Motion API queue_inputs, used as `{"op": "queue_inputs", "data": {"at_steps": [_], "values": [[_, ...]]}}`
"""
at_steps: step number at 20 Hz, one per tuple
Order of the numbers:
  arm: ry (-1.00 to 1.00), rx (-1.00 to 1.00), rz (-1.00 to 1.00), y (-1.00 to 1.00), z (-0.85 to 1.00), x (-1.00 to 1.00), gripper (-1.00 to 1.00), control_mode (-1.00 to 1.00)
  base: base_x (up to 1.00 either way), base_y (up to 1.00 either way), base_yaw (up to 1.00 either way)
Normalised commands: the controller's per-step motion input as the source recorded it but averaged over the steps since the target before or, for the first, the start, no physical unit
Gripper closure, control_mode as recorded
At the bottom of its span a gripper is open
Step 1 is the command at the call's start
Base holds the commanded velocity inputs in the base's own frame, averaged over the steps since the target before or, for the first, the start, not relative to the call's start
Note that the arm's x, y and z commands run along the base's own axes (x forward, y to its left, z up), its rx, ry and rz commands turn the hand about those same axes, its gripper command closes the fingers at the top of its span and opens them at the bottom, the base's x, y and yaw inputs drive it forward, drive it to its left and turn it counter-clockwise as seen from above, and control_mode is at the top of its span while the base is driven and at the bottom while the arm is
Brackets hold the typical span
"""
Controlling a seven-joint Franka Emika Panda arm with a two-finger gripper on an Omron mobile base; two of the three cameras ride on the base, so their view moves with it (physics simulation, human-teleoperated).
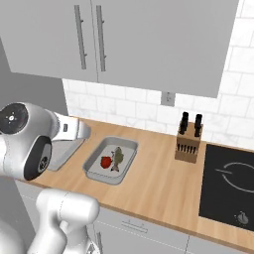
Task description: Place one bell pepper and one fish in each tupperware on the nearby counter, to pack two identical lunches.
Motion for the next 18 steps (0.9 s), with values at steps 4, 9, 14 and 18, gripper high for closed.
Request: {"op": "queue_inputs", "data": {"at_steps": [4, 9, 14, 18], "values": [[0.0, 0.0, 0.0, 0.0, 0.0, 0.0, -1.0, 1.0, -0.83, 0.03, 0.0], [0.0, 0.0, 0.0, 0.0, 0.0, 0.0, -1.0, 1.0, -1.0, 0.0, 0.0], [0.0, 0.0, 0.0, 0.0, 0.0, 0.0, -1.0, 1.0, -1.0, 0.62, 0.01], [0.0, 0.0, 0.0, 0.0, 0.0, 0.0, -1.0, 1.0, -1.0, 1.0, 0.05]]}}
